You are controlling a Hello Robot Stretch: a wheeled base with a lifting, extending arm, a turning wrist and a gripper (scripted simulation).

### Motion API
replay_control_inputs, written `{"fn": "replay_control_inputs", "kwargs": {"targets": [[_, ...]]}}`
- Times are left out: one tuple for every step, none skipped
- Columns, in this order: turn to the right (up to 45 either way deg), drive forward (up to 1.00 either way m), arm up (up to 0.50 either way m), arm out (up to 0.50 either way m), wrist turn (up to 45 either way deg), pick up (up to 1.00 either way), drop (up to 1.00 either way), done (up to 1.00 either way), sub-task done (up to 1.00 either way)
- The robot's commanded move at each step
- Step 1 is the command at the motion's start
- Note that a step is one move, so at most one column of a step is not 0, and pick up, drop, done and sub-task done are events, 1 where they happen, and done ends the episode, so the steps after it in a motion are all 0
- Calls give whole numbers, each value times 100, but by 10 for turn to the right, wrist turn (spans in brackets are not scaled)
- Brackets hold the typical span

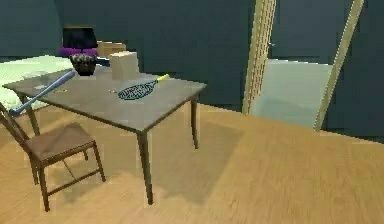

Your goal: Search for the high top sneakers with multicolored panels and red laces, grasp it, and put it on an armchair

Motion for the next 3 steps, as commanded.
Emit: {"fn": "replay_control_inputs", "kwargs": {"targets": [[-450, 0, 0, 0, 0, 0, 0, 0, 0], [-450, 0, 0, 0, 0, 0, 0, 0, 0], [-450, 0, 0, 0, 0, 0, 0, 0, 0]]}}
